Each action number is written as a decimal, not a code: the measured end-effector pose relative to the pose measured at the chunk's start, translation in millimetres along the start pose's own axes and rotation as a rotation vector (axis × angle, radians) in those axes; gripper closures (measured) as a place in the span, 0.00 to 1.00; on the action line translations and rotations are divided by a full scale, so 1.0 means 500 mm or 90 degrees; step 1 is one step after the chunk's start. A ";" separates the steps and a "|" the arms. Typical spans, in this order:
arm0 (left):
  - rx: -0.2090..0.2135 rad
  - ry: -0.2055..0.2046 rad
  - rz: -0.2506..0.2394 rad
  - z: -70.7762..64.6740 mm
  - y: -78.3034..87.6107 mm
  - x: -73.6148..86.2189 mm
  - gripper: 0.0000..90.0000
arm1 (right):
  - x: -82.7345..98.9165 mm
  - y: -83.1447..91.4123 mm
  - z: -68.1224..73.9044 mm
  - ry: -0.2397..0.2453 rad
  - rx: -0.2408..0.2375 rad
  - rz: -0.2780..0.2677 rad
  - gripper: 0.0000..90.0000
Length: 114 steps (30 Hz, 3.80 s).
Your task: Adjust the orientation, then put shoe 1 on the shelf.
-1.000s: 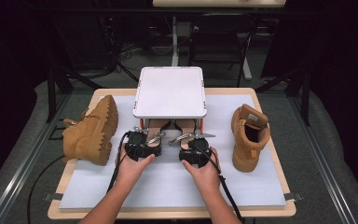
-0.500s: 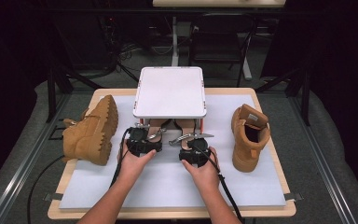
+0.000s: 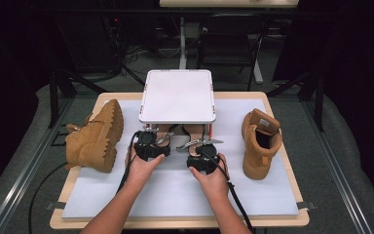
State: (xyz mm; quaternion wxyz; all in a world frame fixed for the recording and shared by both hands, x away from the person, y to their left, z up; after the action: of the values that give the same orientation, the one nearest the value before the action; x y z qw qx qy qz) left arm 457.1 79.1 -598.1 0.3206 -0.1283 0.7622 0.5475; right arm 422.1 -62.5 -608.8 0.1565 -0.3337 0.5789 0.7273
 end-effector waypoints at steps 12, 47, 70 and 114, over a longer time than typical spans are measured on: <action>0.002 0.000 0.008 0.001 -0.007 0.010 0.42 | -0.026 -0.006 0.000 -0.014 0.003 -0.005 0.42; -0.040 0.006 -0.015 0.029 -0.031 -0.027 0.44 | -0.050 -0.046 -0.004 -0.010 0.019 -0.016 0.43; -0.011 0.016 -0.036 0.025 -0.023 -0.016 0.47 | -0.079 -0.069 -0.008 -0.021 0.027 -0.033 0.42; 0.045 -0.011 -0.032 0.043 0.074 0.031 0.55 | -0.046 0.052 -0.017 0.066 0.012 -0.045 0.51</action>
State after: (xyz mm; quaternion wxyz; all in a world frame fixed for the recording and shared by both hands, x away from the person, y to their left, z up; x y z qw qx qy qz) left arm 432.7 114.7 -584.4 0.3449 -0.1316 0.7749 0.5131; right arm 425.3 -74.4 -575.3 0.1549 -0.3900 0.5807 0.6976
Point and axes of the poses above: each handheld gripper's, and its own axes: y roughly backward along the jaws, x roughly out of its underside, z roughly to its left, the point moved 10 cm from there along -y, roughly forward along the jaws, and after that the axes turned 4 degrees about y, right-handed, at the moved point
